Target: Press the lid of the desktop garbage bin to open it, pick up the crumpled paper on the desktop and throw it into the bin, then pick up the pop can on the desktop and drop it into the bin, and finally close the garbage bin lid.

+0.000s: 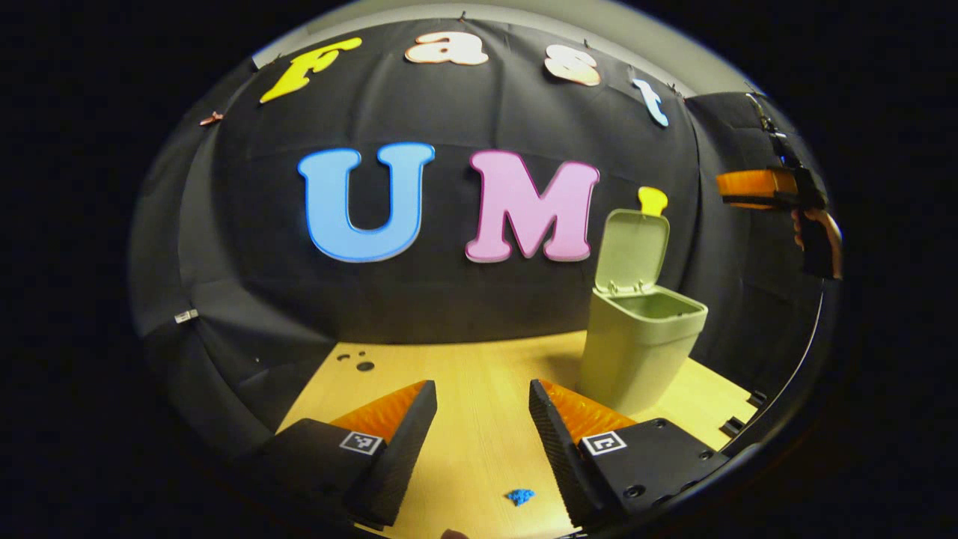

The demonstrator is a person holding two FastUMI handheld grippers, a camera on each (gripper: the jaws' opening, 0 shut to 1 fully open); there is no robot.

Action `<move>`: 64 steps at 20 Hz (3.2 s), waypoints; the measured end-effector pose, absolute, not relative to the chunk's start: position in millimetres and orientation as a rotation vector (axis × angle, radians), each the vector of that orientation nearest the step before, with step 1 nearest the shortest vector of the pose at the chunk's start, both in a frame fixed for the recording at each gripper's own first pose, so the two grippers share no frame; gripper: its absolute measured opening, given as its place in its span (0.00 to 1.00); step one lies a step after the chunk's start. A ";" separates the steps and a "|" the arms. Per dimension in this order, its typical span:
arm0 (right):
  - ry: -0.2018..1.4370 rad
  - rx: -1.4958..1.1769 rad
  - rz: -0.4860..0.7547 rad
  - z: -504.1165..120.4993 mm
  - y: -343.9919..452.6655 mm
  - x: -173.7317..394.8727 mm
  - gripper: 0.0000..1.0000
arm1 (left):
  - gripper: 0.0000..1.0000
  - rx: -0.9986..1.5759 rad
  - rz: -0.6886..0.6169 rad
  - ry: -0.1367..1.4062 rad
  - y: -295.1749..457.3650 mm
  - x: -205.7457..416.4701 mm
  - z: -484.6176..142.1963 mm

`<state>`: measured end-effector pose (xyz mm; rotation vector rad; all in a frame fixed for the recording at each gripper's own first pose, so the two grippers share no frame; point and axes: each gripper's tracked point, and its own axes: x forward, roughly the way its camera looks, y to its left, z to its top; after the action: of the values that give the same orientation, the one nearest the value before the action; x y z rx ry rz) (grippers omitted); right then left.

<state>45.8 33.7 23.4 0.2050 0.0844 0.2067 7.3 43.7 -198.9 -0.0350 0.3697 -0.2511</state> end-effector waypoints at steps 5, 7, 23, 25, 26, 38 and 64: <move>0.084 0.252 0.187 12.3 31.2 20.4 0.84 | 0.86 -0.030 -0.322 0.604 26.1 -8.1 -285.8; 0.065 0.291 0.174 12.6 26.9 14.4 0.84 | 0.87 -0.009 -0.321 0.669 27.8 -17.6 -313.2; 0.089 0.320 0.041 -11.7 -7.2 -15.7 0.88 | 0.89 0.071 -0.471 0.987 -6.1 -49.8 -441.4; 0.093 0.321 0.038 -13.8 -8.1 -17.0 0.88 | 0.89 0.080 -0.477 1.002 -11.6 -48.9 -451.6; 0.101 0.318 0.038 -16.7 -8.8 -18.7 0.88 | 0.89 0.079 -0.478 1.013 -13.3 -48.6 -454.5; 0.142 0.330 0.020 -28.2 -16.4 -19.5 0.88 | 0.44 0.100 -0.480 1.066 -19.1 -48.4 -476.4; 0.293 0.364 -0.023 -105.4 -0.6 -53.5 0.89 | 0.33 -0.139 -0.702 0.214 -131.1 100.8 -111.8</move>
<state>-53.5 -0.6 -105.4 0.3636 0.2929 -0.0232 100.8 -131.1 -111.8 -0.1393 0.2140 -0.7018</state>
